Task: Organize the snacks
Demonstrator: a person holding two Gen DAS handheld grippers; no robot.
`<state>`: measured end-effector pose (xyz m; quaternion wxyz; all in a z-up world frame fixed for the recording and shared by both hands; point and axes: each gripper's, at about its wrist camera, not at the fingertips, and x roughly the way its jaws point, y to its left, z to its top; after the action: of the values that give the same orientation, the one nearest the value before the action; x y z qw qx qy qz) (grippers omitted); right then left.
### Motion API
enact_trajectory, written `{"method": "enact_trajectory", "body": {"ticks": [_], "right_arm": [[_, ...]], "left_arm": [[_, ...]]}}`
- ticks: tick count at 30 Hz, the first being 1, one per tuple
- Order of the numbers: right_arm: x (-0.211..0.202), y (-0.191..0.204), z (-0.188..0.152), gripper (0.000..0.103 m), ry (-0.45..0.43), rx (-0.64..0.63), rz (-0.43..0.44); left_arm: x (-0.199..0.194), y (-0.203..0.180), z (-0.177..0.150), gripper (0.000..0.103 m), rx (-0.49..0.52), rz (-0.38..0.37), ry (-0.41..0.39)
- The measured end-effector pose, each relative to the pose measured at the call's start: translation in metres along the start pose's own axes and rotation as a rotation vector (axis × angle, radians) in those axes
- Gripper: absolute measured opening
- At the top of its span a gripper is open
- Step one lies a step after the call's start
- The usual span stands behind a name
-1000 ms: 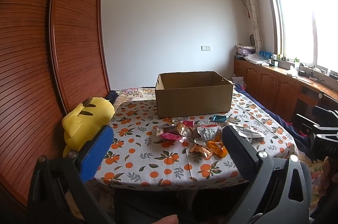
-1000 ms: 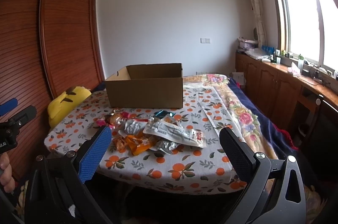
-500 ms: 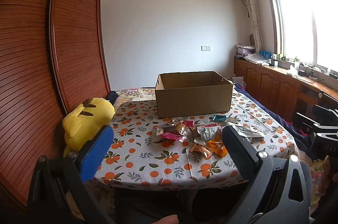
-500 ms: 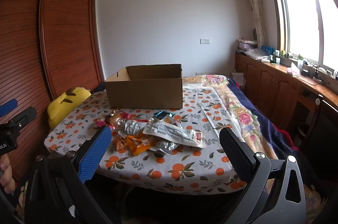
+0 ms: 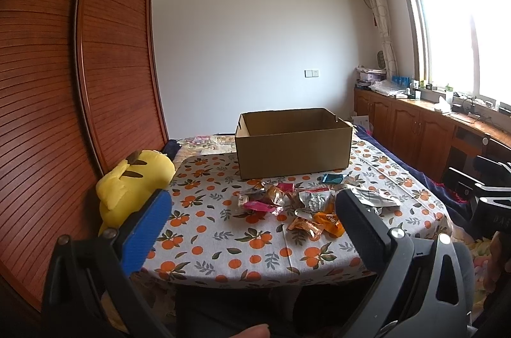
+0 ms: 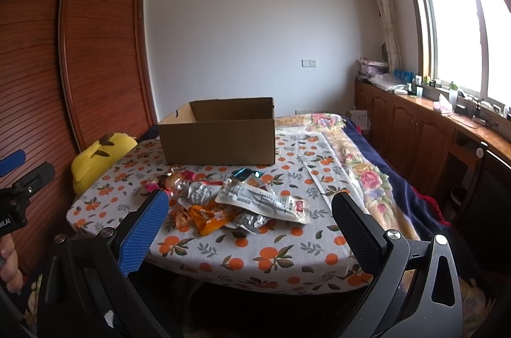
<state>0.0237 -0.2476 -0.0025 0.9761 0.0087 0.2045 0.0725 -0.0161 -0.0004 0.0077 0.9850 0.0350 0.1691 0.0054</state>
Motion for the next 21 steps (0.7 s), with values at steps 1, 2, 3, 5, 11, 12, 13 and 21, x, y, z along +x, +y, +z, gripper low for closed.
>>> {"method": "enact_trajectory", "body": {"ticks": [1,2,3,5,11,12,13,21], "right_arm": [[0.0,-0.0003,-0.0001,0.103,0.0,0.0,-0.001],[0.0002,-0.0004,0.0001,0.103,0.0,0.001,0.0],[0.0007,0.0002,0.0003,0.103,0.001,0.002,0.001],[0.0001,-0.0002,-0.0001,0.103,0.0,0.001,-0.001],[0.0011,0.0002,-0.0003,0.103,0.0,0.001,0.0],[0.0011,0.0002,-0.0004,0.103,0.0,0.0,-0.001],[0.0007,-0.0005,-0.0005,0.103,0.0,0.001,0.0],[0.0009,-0.0005,-0.001,0.103,0.002,0.002,0.0]], "left_arm": [[-0.0004,-0.0001,0.0001,0.103,-0.001,-0.003,0.0],[-0.001,-0.0009,0.0006,0.103,0.0,-0.003,0.0],[-0.0012,-0.001,0.0004,0.103,0.0,-0.001,0.0],[-0.0012,-0.0012,0.0006,0.103,0.0,-0.002,0.001],[-0.0005,-0.0009,0.0009,0.103,-0.003,-0.004,0.004],[-0.0006,-0.0009,0.0011,0.103,-0.003,-0.004,0.005],[-0.0005,-0.0007,0.0009,0.103,-0.003,-0.004,0.004],[0.0014,-0.0006,-0.0011,0.103,-0.006,-0.01,0.012]]}}
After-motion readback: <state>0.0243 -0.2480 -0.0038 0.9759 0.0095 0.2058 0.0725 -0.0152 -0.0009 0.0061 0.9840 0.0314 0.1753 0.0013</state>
